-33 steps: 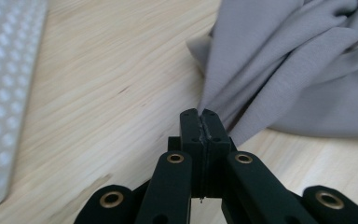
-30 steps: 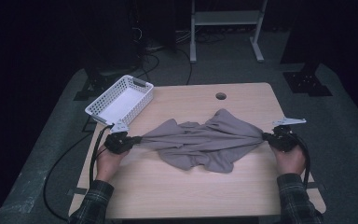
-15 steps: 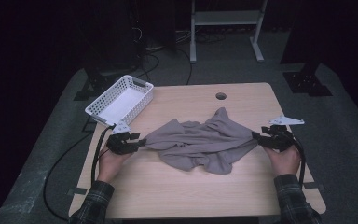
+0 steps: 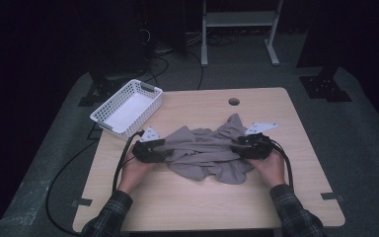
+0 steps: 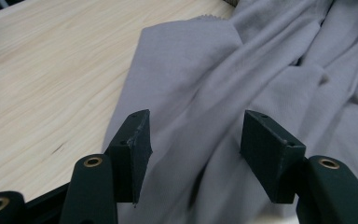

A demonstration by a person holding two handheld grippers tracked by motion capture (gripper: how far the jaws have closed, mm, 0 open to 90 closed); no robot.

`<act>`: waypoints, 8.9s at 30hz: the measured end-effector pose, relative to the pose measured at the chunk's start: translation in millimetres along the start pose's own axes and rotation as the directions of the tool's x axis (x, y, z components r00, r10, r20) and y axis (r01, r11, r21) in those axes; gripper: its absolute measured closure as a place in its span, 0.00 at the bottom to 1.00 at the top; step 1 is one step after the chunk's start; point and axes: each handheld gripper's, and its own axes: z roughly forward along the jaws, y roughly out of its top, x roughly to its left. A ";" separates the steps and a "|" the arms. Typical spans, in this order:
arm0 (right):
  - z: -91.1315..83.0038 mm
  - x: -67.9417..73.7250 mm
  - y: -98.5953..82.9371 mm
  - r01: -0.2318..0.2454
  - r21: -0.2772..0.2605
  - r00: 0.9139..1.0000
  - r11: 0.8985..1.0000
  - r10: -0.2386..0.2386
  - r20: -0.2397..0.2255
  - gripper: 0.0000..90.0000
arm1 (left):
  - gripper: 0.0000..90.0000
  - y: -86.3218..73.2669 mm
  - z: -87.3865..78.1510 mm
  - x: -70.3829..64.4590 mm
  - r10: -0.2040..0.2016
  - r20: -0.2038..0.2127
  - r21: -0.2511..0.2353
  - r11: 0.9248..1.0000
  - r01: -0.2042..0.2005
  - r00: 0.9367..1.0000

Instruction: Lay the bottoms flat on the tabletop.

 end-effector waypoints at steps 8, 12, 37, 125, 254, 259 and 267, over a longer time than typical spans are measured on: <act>39.4 9.0 1.0 0.074 0.150 0.997 0.986 -0.067 -0.048 0.87 | 0.51 -1.6 14.8 -0.7 -0.009 0.046 0.051 0.999 0.007 0.999; 38.9 22.5 0.8 0.143 0.194 0.987 0.971 -0.125 -0.105 0.95 | 0.51 -0.2 6.6 -0.3 -0.012 0.041 0.029 1.000 0.011 0.999; -26.4 53.4 -22.0 0.227 0.108 0.946 0.968 -0.192 -0.260 0.65 | 0.54 48.7 27.0 -19.9 0.077 0.104 -0.029 0.997 -0.074 0.992; 37.2 -48.4 25.3 -0.044 0.131 0.999 0.990 0.044 0.007 0.60 | 0.99 -2.2 30.9 40.1 -0.041 -0.039 0.212 0.976 0.048 0.998; -84.8 25.3 -16.7 0.107 -0.054 0.994 0.993 -0.106 0.003 0.99 | 0.29 -35.2 -7.0 -0.3 -0.030 -0.053 0.217 0.975 0.041 0.998; -84.5 -2.4 -32.9 0.046 0.008 0.995 0.999 -0.047 0.084 0.99 | 0.29 -35.4 -7.1 0.0 -0.034 -0.051 0.218 0.975 0.045 0.998; -74.5 -34.5 -58.8 -0.066 0.138 0.988 0.988 0.045 0.150 0.96 | 0.29 -35.7 -7.2 0.6 -0.039 -0.046 0.218 0.975 0.048 0.998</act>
